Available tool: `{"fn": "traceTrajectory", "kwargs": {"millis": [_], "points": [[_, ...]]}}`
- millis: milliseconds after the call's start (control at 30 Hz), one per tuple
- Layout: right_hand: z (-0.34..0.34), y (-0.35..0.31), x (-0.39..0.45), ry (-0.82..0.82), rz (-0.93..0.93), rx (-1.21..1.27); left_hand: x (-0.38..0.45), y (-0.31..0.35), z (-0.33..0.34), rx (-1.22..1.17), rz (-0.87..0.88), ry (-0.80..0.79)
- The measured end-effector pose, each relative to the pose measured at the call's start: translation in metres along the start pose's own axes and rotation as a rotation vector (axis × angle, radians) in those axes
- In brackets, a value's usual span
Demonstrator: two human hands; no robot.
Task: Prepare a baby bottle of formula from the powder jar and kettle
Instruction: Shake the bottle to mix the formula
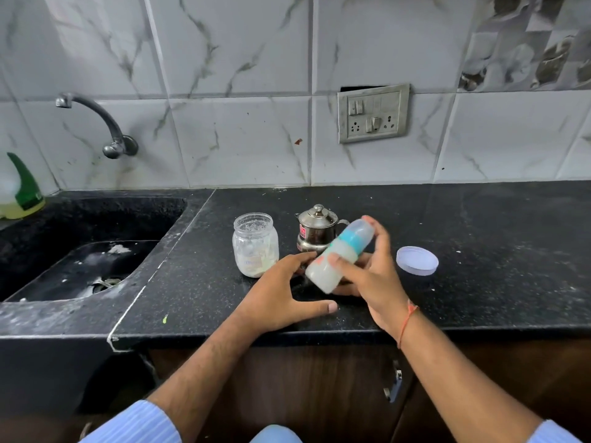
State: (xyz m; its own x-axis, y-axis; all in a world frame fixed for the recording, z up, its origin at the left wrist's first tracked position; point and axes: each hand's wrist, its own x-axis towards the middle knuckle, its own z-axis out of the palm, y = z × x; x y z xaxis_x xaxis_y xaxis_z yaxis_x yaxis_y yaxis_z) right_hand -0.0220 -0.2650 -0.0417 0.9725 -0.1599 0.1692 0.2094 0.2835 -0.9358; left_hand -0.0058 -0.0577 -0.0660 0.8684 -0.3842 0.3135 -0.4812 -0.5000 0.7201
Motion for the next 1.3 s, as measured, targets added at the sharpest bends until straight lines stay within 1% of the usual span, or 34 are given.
{"fn": "traceTrajectory", "kwargs": {"millis": [67, 100, 167, 200, 233, 267, 300, 333, 400, 433, 467, 533, 567, 600, 633, 667, 700, 767, 800, 833, 900, 933, 967, 1000, 1033, 1067, 1133, 1167, 1200, 1233, 1267, 1300], "points": [[-0.002, -0.001, 0.001, 0.134, -0.024, 0.130, 0.000, 0.000, 0.000, -0.014, -0.004, -0.002], [-0.003, -0.001, 0.003, 0.129, -0.015, 0.162, 0.000, 0.000, -0.001, -0.018, -0.008, 0.001], [-0.001, -0.002, 0.002, -0.016, 0.017, 0.042, 0.000, 0.001, 0.000, -0.015, -0.003, 0.004], [0.001, 0.000, 0.001, -0.048, 0.011, -0.006, 0.000, 0.001, 0.000, -0.016, -0.003, 0.005], [0.002, 0.001, 0.001, 0.006, -0.016, 0.011, 0.000, 0.000, -0.001, -0.020, -0.003, 0.004], [0.000, 0.000, 0.002, 0.116, -0.035, 0.087, 0.000, 0.001, -0.001, -0.026, -0.006, 0.002], [-0.003, -0.001, 0.003, 0.191, -0.049, 0.175, 0.000, 0.001, -0.001, -0.030, -0.010, 0.003], [-0.004, -0.002, 0.004, 0.199, -0.037, 0.208, 0.000, 0.001, -0.001, -0.030, -0.016, 0.005], [-0.002, -0.001, 0.002, 0.021, 0.001, 0.059, 0.000, 0.001, 0.000, -0.020, -0.016, 0.008], [0.000, 0.001, 0.001, -0.025, -0.002, 0.000, 0.000, 0.001, 0.000, -0.016, -0.017, 0.008], [0.001, 0.002, 0.001, 0.022, -0.024, 0.016, 0.000, 0.001, -0.001, -0.015, -0.016, 0.008], [-0.004, 0.000, 0.004, 0.218, -0.065, 0.194, -0.001, 0.001, -0.001, -0.026, -0.016, 0.006], [-0.007, 0.000, 0.006, 0.232, -0.051, 0.240, -0.001, 0.001, 0.000, -0.030, -0.018, 0.005], [-0.006, -0.001, 0.006, 0.160, -0.025, 0.183, -0.001, 0.001, 0.000, -0.031, -0.019, 0.008], [-0.004, 0.000, 0.003, 0.041, -0.006, 0.070, -0.001, 0.001, 0.000, -0.029, -0.021, 0.011], [-0.001, 0.002, 0.001, -0.031, -0.004, -0.022, -0.002, 0.001, 0.000, -0.027, -0.023, 0.009], [0.002, 0.002, 0.000, -0.008, -0.019, -0.024, -0.002, 0.001, -0.001, -0.024, -0.023, 0.008], [-0.002, 0.000, 0.001, 0.188, -0.069, 0.164, -0.002, 0.001, -0.002, -0.016, -0.023, 0.002], [-0.006, -0.002, 0.003, 0.227, -0.065, 0.237, -0.002, 0.002, -0.002, -0.015, -0.023, 0.000], [-0.006, -0.004, 0.003, 0.185, -0.039, 0.217, -0.002, 0.002, -0.001, -0.015, -0.024, 0.001], [-0.003, -0.003, -0.002, -0.006, -0.002, 0.024, -0.002, 0.002, -0.001, -0.008, -0.029, 0.005], [-0.001, -0.001, -0.003, -0.011, -0.014, -0.012, -0.001, 0.002, -0.001, -0.003, -0.032, 0.004], [0.000, -0.001, -0.003, 0.070, -0.038, 0.032, -0.001, 0.002, -0.002, -0.005, -0.036, 0.002], [-0.003, -0.003, -0.002, 0.173, -0.065, 0.128, -0.001, 0.002, -0.002, -0.009, -0.039, -0.003], [-0.006, -0.004, 0.000, 0.225, -0.074, 0.207, -0.001, 0.002, -0.002, -0.013, -0.041, -0.009], [-0.007, -0.006, 0.001, 0.209, -0.050, 0.215, -0.001, 0.002, -0.001, -0.014, -0.041, -0.012], [-0.005, -0.004, -0.003, 0.010, -0.007, 0.045, -0.002, 0.002, -0.001, -0.004, -0.042, -0.010], [-0.004, -0.003, -0.005, -0.019, -0.017, -0.005, -0.002, 0.002, -0.001, 0.002, -0.040, -0.009], [-0.003, -0.002, -0.004, 0.046, -0.042, 0.017, -0.001, 0.002, -0.001, 0.002, -0.039, -0.010], [-0.005, -0.003, -0.003, 0.161, -0.073, 0.103, -0.001, 0.002, -0.002, -0.003, -0.041, -0.014], [-0.010, -0.005, -0.001, 0.238, -0.098, 0.196, -0.002, 0.002, -0.002, -0.007, -0.042, -0.018], [-0.012, -0.006, 0.000, 0.246, -0.087, 0.233, -0.002, 0.002, -0.001, -0.009, -0.040, -0.018]]}}
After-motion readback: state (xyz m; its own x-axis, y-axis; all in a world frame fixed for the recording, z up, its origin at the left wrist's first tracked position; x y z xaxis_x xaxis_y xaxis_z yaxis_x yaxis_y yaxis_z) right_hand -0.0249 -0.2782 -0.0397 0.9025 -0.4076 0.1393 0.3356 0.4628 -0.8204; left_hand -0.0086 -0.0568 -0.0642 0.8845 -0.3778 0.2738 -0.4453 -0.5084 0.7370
